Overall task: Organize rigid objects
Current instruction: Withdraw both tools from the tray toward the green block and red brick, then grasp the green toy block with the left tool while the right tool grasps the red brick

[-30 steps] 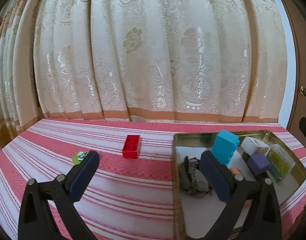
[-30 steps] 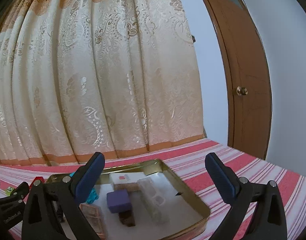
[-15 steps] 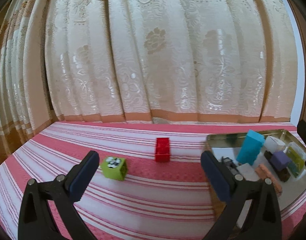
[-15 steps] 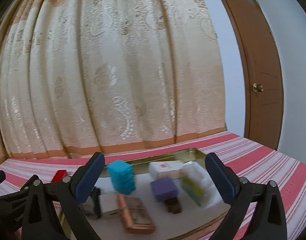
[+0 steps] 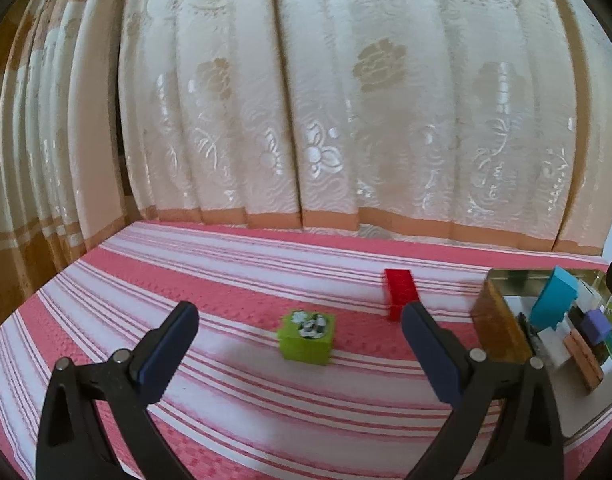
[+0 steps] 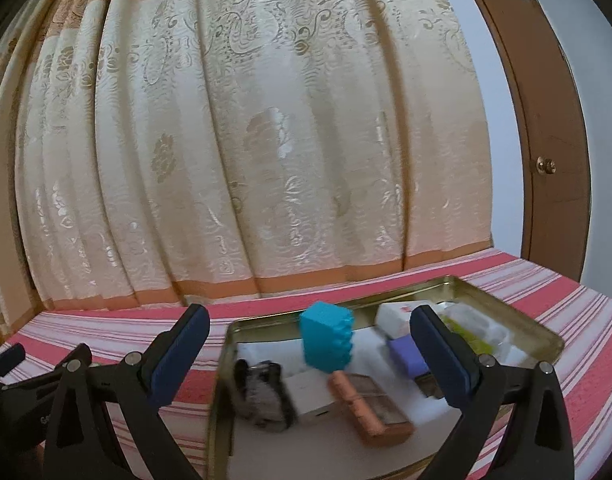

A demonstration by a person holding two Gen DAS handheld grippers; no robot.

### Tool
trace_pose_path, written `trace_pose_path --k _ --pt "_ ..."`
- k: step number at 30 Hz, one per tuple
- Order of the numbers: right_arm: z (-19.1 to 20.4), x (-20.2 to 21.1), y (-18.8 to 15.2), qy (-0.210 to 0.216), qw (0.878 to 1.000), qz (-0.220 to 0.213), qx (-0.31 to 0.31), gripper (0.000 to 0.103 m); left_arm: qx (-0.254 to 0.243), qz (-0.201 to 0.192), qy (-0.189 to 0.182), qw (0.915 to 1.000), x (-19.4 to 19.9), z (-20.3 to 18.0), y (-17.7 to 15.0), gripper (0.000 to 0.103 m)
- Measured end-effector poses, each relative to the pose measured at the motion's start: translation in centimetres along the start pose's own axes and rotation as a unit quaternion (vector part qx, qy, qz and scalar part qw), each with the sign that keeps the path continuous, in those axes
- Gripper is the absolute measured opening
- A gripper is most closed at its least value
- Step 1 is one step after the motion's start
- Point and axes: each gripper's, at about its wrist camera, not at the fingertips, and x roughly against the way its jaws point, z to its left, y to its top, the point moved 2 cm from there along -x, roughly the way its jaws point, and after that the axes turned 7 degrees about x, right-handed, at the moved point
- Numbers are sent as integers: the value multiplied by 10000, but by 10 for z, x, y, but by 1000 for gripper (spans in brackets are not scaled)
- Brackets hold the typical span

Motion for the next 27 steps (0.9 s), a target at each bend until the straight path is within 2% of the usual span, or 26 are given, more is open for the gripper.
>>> trace_pose_path --k 11,14,20,25,27 --pt "49 -1 -1 310 9994 35 152 102 29 353 81 9993 -19 31 3 102" --pt "58 -4 -1 348 9992 63 188 102 -45 622 33 9980 -30 29 2 102" --pt "65 -3 -1 295 9991 52 285 102 -467 1367 70 9895 -65 12 -2 84" --pt "63 -9 -2 325 9989 214 244 102 -419 1490 -67 9879 -77 12 1 84" --pt "66 -12 -2 344 9986 262 293 102 -417 1601 -259 9859 -82 11 0 84"
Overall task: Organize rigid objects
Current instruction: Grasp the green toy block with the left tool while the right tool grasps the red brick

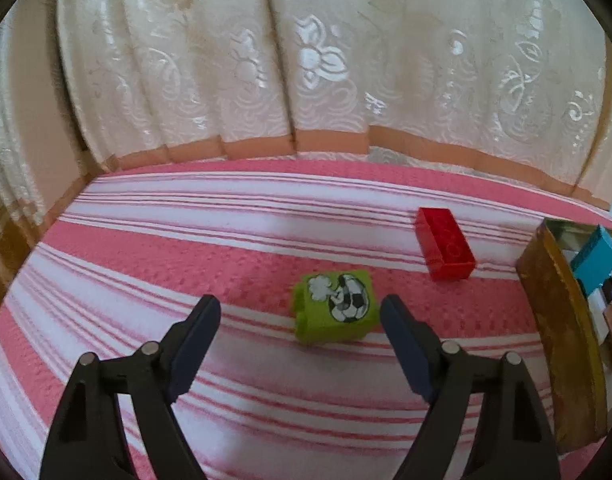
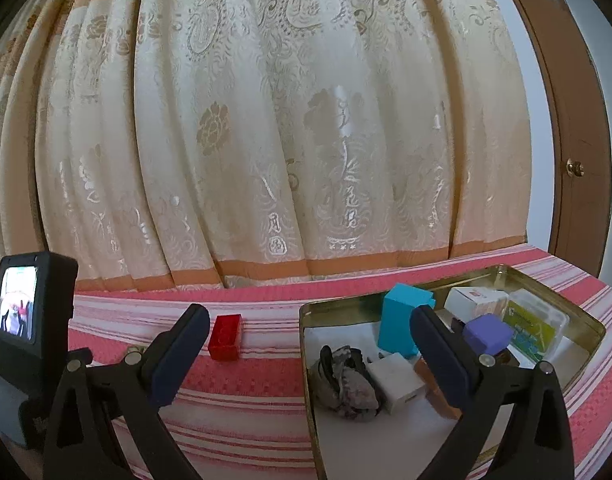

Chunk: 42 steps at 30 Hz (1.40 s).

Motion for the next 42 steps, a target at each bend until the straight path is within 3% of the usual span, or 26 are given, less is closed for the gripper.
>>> trace_pose_path --k 6,8,11,17,21,23,25,30,35,42 --pt "11 -6 1 -26 9998 33 208 102 211 479 -686 9963 -14 9 -2 76" --pt "13 -5 1 -28 9997 24 252 102 340 539 -680 9957 -16 14 -3 72" --pt "14 -4 1 -10 9996 -24 287 102 382 586 -688 9952 -18 16 -3 57" --pt "14 -4 1 33 9996 -14 265 102 -209 586 -366 9974 -6 9 -11 56" --pt "12 -5 0 51 9998 20 205 102 -125 575 -437 9973 3 13 -11 64" --pt "12 -5 0 66 9998 34 196 102 -169 648 -268 9974 -2 14 -12 59" --pt "13 -5 0 81 9997 46 209 102 -271 606 -181 9976 0 13 -14 31" --pt "25 -9 2 222 9991 30 361 102 106 564 -263 9980 -3 22 -11 31" --pt "47 -27 10 468 9982 177 323 98 657 30 140 9977 5 51 -2 31" --pt "102 -95 9 892 9862 1191 723 78 763 -538 1081 9897 13 73 10 31"
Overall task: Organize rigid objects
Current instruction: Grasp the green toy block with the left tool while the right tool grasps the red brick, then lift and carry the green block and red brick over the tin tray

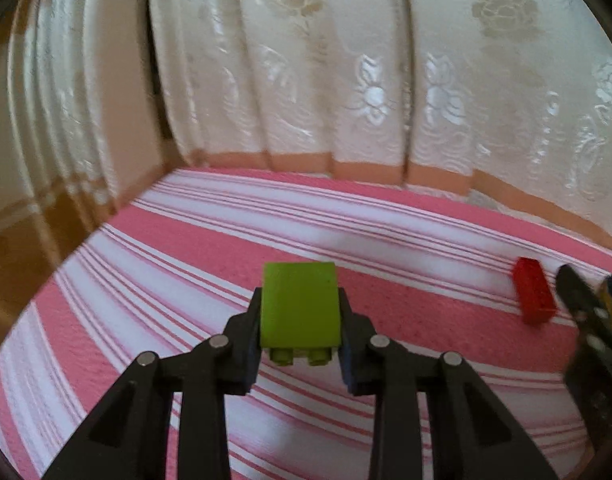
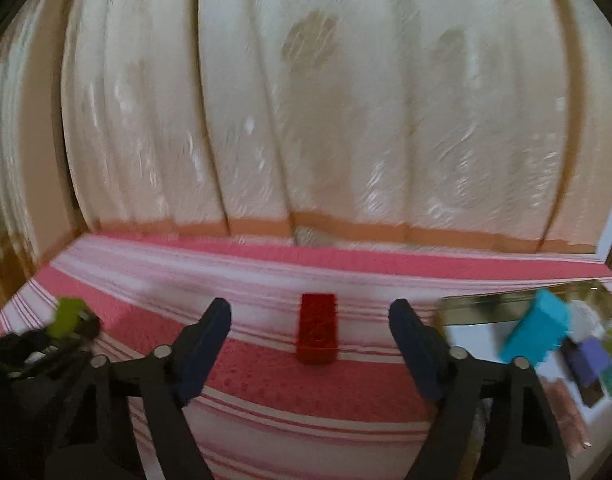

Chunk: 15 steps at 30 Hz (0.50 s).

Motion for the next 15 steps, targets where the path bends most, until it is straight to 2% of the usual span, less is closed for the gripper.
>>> trace_pose_path --k 4,9,11,14,15 --pt "4 -32 3 198 9980 583 -113 72 119 160 -62 9998 -7 3 1 31" --pt "-1 -66 -4 232 9899 1366 -285 70 123 280 -7 9995 -14 1 -1 31" --pt "-3 -78 -10 320 9847 1681 -331 57 136 308 -14 9994 -14 2 -2 31" --pt "-2 -75 -12 216 9852 1689 -202 37 139 359 -18 9993 -16 2 -2 31" --pt "0 -74 -12 237 9853 1689 -131 35 131 385 -34 9992 -16 1 -3 31"
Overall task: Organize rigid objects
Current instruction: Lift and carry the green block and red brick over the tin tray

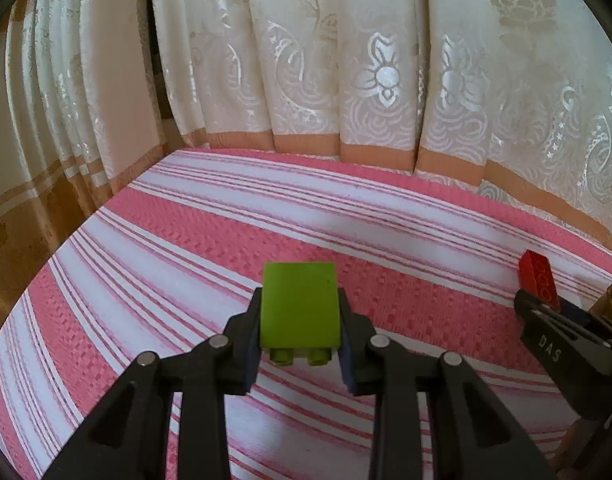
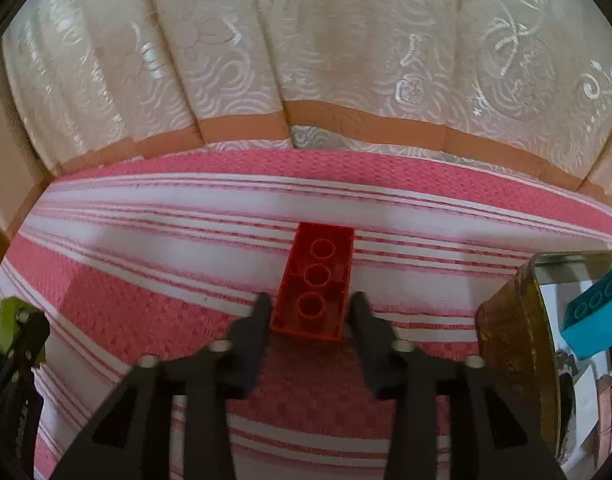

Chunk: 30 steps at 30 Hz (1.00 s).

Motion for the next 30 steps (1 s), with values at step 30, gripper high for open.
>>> trace_pose_path --k 30 --pt "0 130 -66 -172 9721 -2322 299 34 3 -1062 -179 9942 47 -4 -8 31"
